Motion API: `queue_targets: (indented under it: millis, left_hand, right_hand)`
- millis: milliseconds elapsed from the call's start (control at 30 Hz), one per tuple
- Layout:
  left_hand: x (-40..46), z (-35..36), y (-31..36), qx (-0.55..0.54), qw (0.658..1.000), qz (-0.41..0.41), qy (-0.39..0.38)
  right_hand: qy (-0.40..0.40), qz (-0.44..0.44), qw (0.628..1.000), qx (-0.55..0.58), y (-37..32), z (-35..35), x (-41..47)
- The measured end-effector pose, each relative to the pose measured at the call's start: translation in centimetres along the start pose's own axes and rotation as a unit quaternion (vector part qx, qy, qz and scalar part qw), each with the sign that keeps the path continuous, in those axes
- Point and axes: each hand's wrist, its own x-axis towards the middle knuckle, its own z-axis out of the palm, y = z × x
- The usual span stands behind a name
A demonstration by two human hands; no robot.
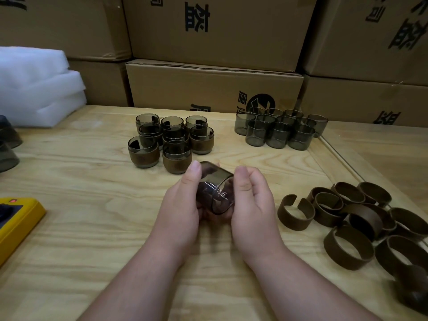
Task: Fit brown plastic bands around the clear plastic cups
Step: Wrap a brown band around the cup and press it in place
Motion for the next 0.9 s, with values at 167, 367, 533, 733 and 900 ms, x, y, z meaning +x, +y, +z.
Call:
queue_targets:
  millis: [167, 367, 533, 733, 900]
  left_hand:
    - [-0.08, 0.14, -0.23, 0.025, 1.000, -0.009, 0.010]
    - [-0.27, 0.59, 0.21, 0.025, 0.999, -0.016, 0.028]
    - [-0.59, 0.67, 0.44, 0.044, 0.996, 0.036, 0.073]
    - [-0.72, 0.46, 0.34, 0.125, 0.977, 0.119, 0.129]
    - [-0.86, 0.77, 0.53, 0.193, 0.966, 0.125, 0.116]
  right_hand:
    - [0.086, -0.076, 0.990, -0.079, -0.19, -0.08, -0.18]
    - [0.189, -0.101, 0.954, -0.209, -0.59, 0.05, -0.34]
    - [0.194, -0.077, 0.940, -0.269, 0.14, -0.30, -0.18]
    - [0.160, -0.082, 0.942, -0.284, -0.19, -0.17, -0.34]
    - [0.146, -0.054, 0.939, -0.306, -0.13, -0.33, -0.21]
